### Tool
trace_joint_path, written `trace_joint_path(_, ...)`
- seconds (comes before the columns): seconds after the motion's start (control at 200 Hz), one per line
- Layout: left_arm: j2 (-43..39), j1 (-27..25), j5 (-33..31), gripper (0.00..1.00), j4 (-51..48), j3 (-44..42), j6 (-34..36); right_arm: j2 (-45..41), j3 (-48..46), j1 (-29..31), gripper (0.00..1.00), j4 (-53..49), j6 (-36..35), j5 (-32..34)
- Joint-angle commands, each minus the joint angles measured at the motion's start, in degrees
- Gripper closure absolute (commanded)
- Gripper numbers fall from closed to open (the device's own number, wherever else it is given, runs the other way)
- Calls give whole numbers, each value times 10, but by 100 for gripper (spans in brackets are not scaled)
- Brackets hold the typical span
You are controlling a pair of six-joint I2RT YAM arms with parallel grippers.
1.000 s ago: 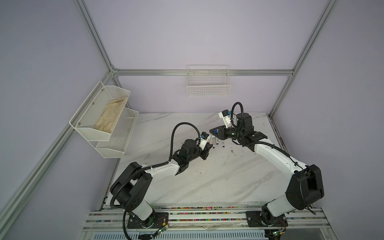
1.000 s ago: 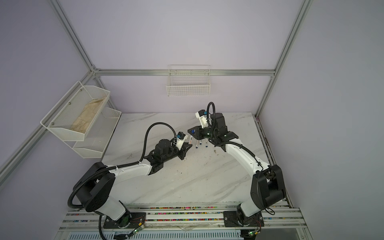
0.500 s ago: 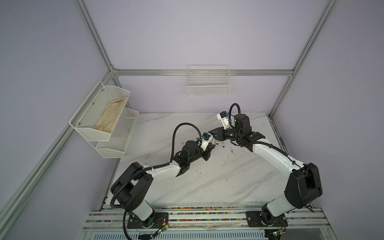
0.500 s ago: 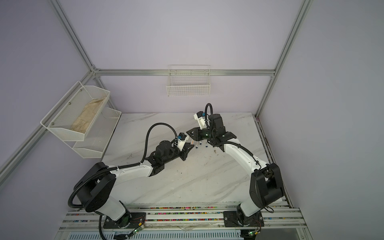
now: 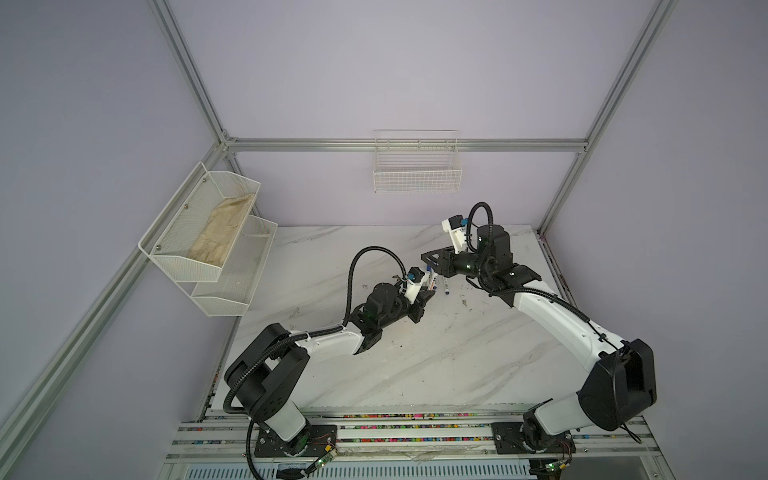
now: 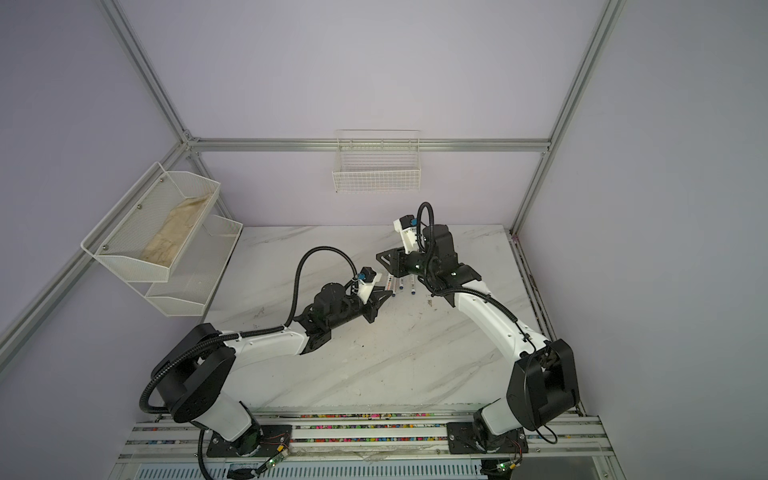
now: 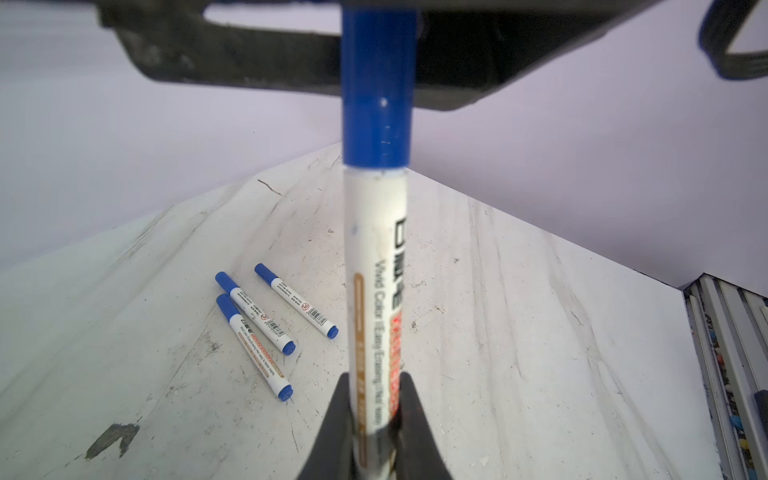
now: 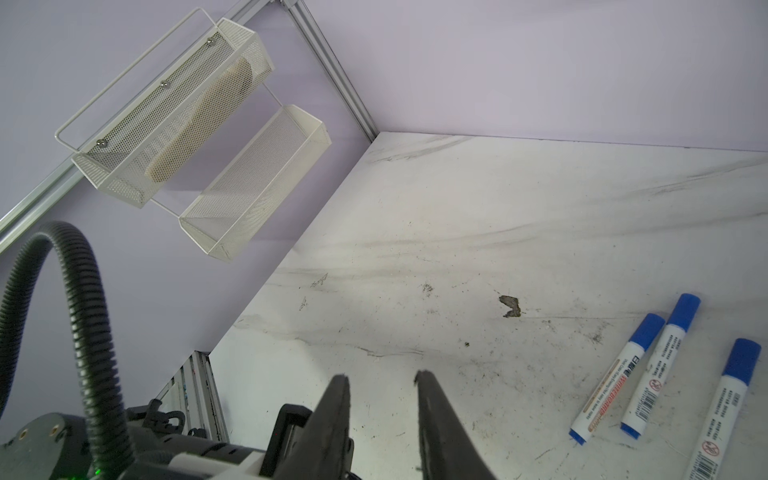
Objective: Insert the pens into the pen caps
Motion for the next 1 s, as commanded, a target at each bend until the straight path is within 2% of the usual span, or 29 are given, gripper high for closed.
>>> trace_joint_path(0.0,-5,-2,7,100,30,-15,-6,-6,-14,1,72,13,-1,1)
trace_joint_path(0.22,-23,-1,6,100,54,4,-8,5,-36,1,100,25,13,-16)
trace_joint_path(0.305,-31,6,19,100,81,15,-19,16,-43,1,100,22,20,-34)
trace_joint_path(0.45,-32,42,54,100,163,49,-83,55,-44,1,100,-5,48,-79)
trace_joint_path(0.695,-5,142,67,100,271,139,-195,120,-7,2,100,-169,-33,-111)
trace_joint_path(0.81,6,179,50,100,274,168,-227,121,-6,7,100,-215,-63,-91)
trace_joint_path(0.995,5,184,43,100,257,174,-211,106,-4,15,100,-256,-93,-22)
